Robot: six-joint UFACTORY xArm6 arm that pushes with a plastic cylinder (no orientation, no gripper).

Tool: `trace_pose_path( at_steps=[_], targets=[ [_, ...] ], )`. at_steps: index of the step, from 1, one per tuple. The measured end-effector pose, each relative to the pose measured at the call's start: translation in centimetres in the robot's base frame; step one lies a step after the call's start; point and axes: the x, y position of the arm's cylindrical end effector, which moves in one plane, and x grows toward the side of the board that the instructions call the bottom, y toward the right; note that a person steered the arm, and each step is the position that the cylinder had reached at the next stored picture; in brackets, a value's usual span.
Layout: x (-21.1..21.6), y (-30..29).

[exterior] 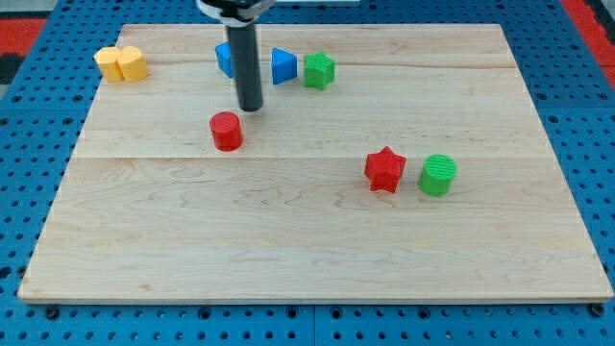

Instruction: Push green circle towards the green star

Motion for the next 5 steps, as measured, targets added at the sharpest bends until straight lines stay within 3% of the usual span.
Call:
trace_pose_path(
  at_steps=[2, 3, 5],
  targets=[
    [-11.0, -3.0],
    [-15.1, -7.3],
    [-16.2, -12.4]
  ],
)
